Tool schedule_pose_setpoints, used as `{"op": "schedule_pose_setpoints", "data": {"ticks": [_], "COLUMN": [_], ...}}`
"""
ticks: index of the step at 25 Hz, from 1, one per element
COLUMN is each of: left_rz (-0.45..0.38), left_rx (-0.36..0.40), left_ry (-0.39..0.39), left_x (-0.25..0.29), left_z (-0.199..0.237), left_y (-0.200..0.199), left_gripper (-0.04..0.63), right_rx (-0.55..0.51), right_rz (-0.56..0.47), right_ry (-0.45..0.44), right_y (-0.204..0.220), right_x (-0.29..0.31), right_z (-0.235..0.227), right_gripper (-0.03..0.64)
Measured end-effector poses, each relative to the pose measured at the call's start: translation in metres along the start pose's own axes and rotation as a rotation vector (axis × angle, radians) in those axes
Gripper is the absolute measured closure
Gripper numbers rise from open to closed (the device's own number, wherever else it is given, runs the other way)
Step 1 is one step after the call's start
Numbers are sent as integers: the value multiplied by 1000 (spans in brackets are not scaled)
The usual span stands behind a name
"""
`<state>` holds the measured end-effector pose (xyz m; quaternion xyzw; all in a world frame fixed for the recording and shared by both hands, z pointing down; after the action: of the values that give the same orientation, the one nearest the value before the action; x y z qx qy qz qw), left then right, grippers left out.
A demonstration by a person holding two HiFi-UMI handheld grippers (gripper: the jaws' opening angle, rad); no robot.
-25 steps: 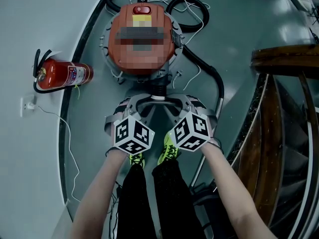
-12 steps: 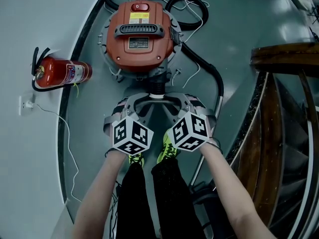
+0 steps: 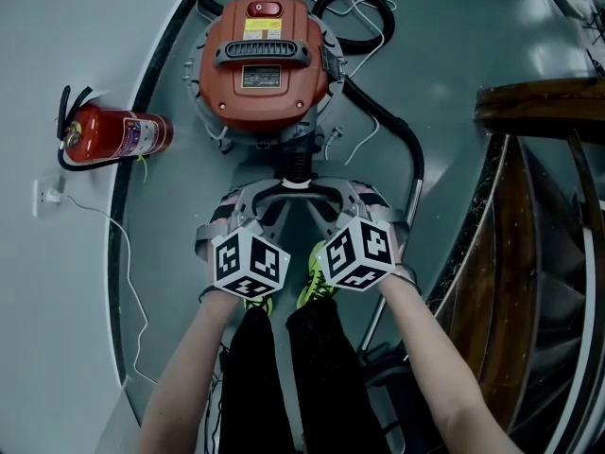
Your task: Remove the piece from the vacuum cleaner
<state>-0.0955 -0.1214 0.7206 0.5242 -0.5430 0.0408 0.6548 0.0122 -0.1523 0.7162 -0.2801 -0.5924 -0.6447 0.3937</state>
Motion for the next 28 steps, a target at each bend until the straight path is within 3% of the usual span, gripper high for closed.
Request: {"op": "schedule_pose_setpoints", "data": {"ticks": [13,20,28], "left_rz": [-5,10,26], "left_rx": [5,40,24], "left_ry": [-12,17,44], "left_x": [-2,-7,-9], "left_z": [-7,-23,-37], "left_y": [3,13,27], "left_gripper": [509,511,511], "right_rx": [14,2,21], "right_rz": [2,8,16], "right_ry": [6,-34,-77], "right_y": [2,7,13], "right_x": [-1,-1,4], "right_z": [6,26,44], "right_gripper": [545,555,554]}}
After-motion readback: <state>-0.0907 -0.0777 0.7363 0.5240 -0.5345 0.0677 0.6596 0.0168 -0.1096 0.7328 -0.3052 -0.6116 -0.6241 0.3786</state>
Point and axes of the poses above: the fingertips, and each gripper's own axes: x forward along the fingers, z to its left, y out of its underside, the point moved 9 cm from there along -x, backward along the fingers
